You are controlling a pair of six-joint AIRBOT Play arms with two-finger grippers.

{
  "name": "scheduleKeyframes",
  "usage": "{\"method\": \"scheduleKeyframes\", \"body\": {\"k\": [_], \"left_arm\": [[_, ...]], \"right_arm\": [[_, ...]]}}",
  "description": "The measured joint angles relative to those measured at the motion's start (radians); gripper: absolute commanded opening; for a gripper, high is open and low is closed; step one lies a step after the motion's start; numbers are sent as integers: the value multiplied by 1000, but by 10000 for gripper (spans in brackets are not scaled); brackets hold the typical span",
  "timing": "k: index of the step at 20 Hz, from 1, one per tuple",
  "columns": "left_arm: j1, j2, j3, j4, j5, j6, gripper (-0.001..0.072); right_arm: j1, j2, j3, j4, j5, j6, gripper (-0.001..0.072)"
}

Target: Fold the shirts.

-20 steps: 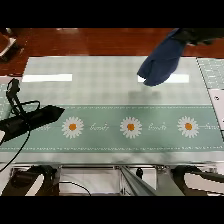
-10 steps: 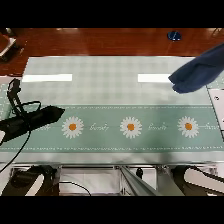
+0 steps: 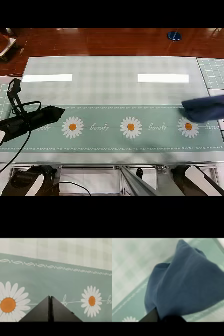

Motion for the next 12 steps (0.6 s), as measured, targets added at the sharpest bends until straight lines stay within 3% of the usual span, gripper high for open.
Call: {"method": "scheduleKeyframes", "body": {"k": [5, 6, 7, 8, 12], "left_arm": [[0, 0, 0, 0, 32, 11, 26], [0, 0, 0, 0, 44, 12, 27], [0, 0, 0, 0, 53, 13, 26], [0, 0, 0, 0, 56, 13, 26], [2, -3, 0, 0, 108, 14, 27]], "right_arm": [[-187, 177, -222, -243, 43, 6, 30], [-202, 210, -265, -318, 49, 17, 102], [-215, 243, -313, -399, 54, 32, 386], [-223, 265, -349, -460, 58, 45, 623], [-238, 294, -429, -600, 45, 79, 596]]}}
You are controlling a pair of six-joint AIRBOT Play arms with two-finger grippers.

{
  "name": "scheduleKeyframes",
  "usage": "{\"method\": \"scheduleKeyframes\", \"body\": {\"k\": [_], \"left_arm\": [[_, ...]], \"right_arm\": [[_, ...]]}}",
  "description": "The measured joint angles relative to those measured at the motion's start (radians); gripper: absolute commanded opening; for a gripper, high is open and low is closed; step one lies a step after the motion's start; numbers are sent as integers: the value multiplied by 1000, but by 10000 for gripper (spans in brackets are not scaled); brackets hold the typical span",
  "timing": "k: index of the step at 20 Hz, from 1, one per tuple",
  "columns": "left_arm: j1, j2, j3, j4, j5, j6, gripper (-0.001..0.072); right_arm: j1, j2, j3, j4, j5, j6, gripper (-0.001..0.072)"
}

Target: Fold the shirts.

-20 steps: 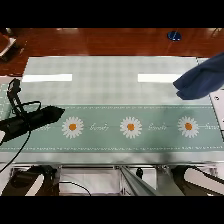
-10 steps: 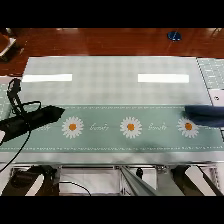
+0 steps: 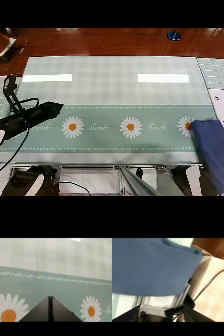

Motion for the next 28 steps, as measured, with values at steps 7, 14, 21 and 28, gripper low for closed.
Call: {"method": "scheduleKeyframes", "body": {"k": [7, 14, 21, 28], "left_arm": [[28, -119, 219, -5, 219, 20, 25], [-161, -489, 645, 42, -16, 131, 25], [-167, -578, 528, 257, -150, 10, 26], [-149, -589, 508, 293, -183, 1, 26]], "right_arm": [[97, -119, 161, 454, -259, -46, 29], [779, -290, 219, 735, -594, -285, 28], [1063, -421, 122, 278, -613, -96, 29], [1092, -440, 109, 206, -570, -70, 28]]}}
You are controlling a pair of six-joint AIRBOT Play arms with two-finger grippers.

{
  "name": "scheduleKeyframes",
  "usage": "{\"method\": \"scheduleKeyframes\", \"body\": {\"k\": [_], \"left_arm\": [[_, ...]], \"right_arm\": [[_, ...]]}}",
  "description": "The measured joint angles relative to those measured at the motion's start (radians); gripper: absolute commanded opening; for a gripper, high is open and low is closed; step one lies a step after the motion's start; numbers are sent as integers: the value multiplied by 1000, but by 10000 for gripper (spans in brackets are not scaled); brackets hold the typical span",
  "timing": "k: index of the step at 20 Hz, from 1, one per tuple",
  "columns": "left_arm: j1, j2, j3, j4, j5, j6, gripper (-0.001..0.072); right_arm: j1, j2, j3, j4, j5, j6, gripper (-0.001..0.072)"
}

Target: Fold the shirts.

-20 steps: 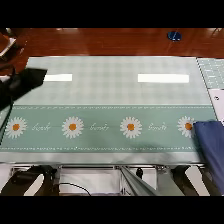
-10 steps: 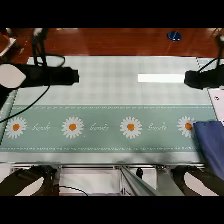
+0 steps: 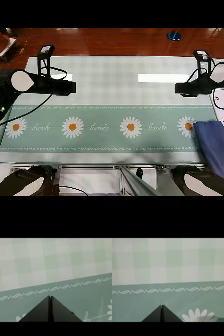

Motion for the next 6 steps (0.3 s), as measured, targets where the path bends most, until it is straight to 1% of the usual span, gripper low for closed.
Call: {"method": "scheduleKeyframes", "body": {"k": [6], "left_arm": [[1, -1, -2, 6, -2, -2, 27]], "right_arm": [[3, -2, -1, -10, 6, 4, 29]]}}
